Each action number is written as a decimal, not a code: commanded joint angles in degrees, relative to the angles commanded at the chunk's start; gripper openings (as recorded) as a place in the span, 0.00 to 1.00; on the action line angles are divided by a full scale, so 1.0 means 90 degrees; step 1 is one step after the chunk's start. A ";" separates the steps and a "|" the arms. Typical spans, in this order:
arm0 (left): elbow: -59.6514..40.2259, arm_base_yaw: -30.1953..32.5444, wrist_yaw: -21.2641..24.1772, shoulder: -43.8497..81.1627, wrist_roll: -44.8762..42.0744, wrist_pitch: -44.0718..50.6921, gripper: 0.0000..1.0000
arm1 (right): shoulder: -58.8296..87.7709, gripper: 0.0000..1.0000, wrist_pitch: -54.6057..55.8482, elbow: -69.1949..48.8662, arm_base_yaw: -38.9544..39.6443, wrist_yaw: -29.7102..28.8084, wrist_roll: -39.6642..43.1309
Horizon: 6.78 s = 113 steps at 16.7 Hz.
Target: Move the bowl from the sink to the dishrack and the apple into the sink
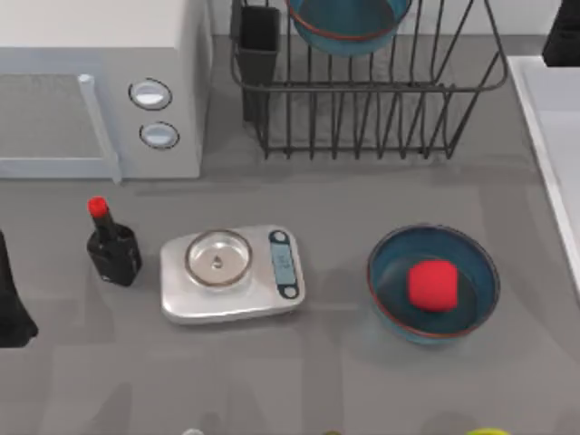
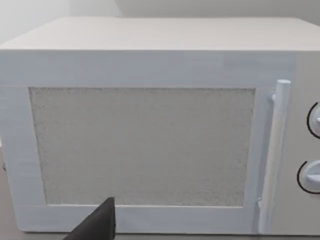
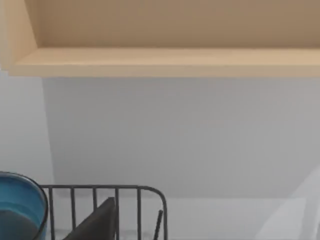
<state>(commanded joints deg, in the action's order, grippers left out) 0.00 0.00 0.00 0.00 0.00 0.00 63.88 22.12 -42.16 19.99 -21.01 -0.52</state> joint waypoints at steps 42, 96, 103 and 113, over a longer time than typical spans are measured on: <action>0.0000 0.0000 0.0000 0.0000 0.0000 0.0000 1.00 | -0.7096 1.00 -0.2457 0.4684 -0.2220 0.2334 0.0058; 0.0000 0.0000 0.0000 0.0000 0.0000 0.0000 1.00 | 0.6231 0.77 -0.7316 -0.3503 0.1002 0.2321 -0.3280; 0.0000 0.0000 0.0000 0.0000 0.0000 0.0000 1.00 | 0.6231 0.25 -0.7316 -0.3503 0.1002 0.2321 -0.3280; 0.0000 0.0000 0.0000 0.0000 0.0000 0.0000 1.00 | 0.6231 0.00 -0.7316 -0.3503 0.1002 0.2321 -0.3280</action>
<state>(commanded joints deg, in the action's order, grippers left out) 0.00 0.00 0.00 0.00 0.00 0.00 119.96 -43.73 -73.69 29.01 -0.12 -30.04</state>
